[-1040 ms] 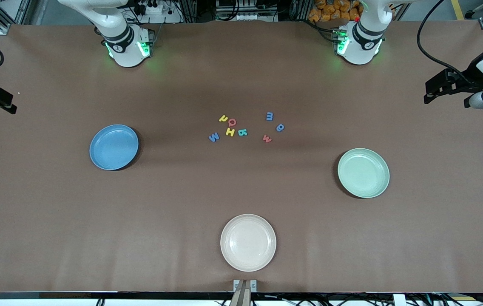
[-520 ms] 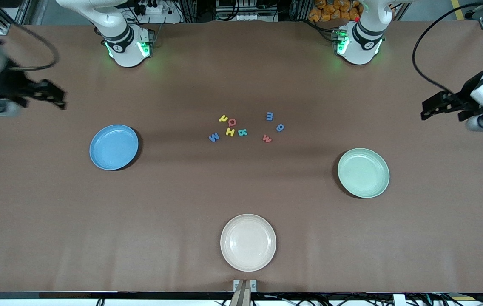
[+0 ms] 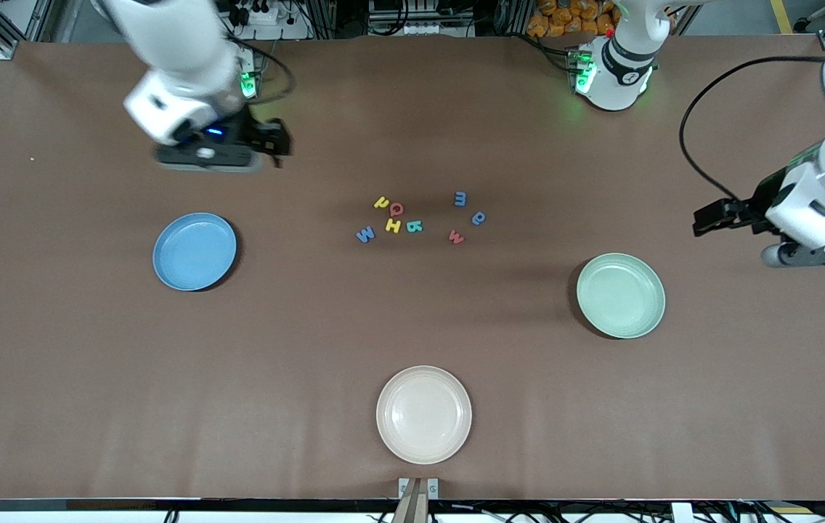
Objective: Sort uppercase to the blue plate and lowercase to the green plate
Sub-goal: 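Lower the right gripper and grasp the blue uppercase M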
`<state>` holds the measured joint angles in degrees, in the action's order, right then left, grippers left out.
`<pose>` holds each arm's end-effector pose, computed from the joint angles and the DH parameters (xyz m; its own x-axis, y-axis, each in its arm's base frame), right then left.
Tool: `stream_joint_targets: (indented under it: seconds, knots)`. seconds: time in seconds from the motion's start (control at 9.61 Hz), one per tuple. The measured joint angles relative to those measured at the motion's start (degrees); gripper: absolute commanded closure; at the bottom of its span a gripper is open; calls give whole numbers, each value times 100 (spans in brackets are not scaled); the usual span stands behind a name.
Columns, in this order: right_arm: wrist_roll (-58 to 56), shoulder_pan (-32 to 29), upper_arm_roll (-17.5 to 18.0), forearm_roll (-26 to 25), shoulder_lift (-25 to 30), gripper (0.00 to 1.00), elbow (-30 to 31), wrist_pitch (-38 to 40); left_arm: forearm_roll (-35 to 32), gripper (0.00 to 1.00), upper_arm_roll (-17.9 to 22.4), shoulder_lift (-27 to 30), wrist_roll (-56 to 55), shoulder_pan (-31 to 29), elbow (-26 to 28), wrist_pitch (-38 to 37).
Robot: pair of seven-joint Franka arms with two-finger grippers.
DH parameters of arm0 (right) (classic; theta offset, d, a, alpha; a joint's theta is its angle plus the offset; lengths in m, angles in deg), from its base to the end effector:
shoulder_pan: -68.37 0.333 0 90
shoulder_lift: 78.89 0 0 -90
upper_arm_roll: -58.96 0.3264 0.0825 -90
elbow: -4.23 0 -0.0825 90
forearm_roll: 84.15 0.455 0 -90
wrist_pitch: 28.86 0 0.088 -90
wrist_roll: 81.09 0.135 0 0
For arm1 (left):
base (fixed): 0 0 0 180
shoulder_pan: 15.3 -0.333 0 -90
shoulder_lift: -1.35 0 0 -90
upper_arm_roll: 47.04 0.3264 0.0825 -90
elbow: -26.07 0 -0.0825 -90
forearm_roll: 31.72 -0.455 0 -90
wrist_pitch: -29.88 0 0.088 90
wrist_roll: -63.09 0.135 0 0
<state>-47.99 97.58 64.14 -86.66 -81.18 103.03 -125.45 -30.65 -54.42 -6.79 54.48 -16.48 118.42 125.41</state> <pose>0.5274 0.3536 0.5080 0.9986 0.0276 -0.0442 0.0309 -0.9966 0.0758 0.6624 -0.0704 0.5014 0.9950 0.0439 -0.0898 0.0462 -0.9987 0.0234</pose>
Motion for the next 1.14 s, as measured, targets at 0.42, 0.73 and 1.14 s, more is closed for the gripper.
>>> stream_joint_targets:
  seconds: [0.42, 0.73, 1.14]
  knots:
    - [37, 691, -3, 2, -925, 0, 415, -1593, -163, 0, -28, -449, -82, 305, 7, 466]
    - [-55, 958, -2, 0, -1215, 0, 1349, -3184, -263, 0, -31, -675, -304, 509, 5, 680]
    - [-1291, 1042, -51, -16, -1792, 0, 1976, -4729, -267, 0, -25, -880, -318, 514, -2, 905]
